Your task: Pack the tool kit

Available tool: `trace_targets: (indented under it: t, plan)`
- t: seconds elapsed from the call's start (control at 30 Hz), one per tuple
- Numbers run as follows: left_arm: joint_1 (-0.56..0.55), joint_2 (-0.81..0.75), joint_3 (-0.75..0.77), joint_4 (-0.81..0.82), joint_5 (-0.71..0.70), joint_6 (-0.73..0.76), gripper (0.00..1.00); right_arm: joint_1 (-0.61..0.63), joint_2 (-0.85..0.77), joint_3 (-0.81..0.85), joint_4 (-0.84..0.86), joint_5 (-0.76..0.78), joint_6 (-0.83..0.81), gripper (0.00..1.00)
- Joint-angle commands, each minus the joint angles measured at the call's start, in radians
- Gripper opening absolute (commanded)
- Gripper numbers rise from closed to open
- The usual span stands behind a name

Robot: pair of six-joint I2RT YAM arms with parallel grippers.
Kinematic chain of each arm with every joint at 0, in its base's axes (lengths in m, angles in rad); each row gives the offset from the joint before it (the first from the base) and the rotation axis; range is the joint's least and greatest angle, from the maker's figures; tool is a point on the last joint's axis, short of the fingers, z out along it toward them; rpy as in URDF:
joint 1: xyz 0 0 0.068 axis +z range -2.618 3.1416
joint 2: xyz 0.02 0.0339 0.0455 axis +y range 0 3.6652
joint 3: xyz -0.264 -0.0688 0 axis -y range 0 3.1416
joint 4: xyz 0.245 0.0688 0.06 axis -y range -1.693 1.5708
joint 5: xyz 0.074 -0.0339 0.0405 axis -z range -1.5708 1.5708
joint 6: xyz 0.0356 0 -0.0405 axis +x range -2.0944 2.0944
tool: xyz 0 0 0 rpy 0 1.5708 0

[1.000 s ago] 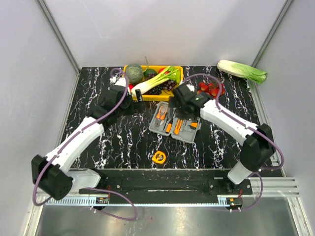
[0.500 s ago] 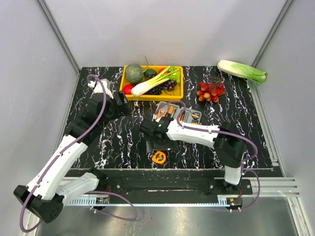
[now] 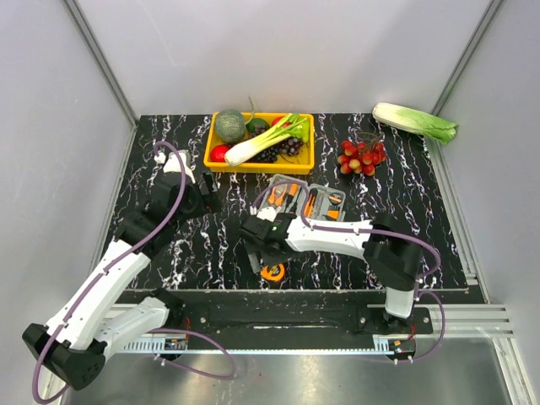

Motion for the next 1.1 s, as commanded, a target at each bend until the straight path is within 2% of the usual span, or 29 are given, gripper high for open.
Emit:
trace_targets:
  t: [0.0,0.33,0.7,0.93,1.0,1.07]
  plan:
    - [-0.009,-0.031,0.020,0.009,-0.006,0.030,0.99,0.000,-0.074,-0.033,0.154,-0.132,-0.322,0.99]
    - [0.001,-0.012,0.048,-0.014,0.039,0.024,0.99,-0.001,-0.005,-0.023,0.162,-0.282,-0.463,0.95]
    - [0.011,0.050,0.084,-0.065,0.123,-0.034,0.99,-0.003,0.022,-0.062,0.139,-0.207,-0.546,0.94]
    - [0.019,0.061,0.107,-0.077,0.123,-0.055,0.99,-0.003,0.042,-0.100,0.171,-0.187,-0.560,0.82]
    - [0.019,0.065,0.113,-0.077,0.128,-0.059,0.99,-0.004,0.042,-0.109,0.183,-0.180,-0.559,0.73]
    - [0.019,0.073,0.120,-0.079,0.131,-0.063,0.99,-0.006,0.042,-0.115,0.191,-0.169,-0.546,0.60]
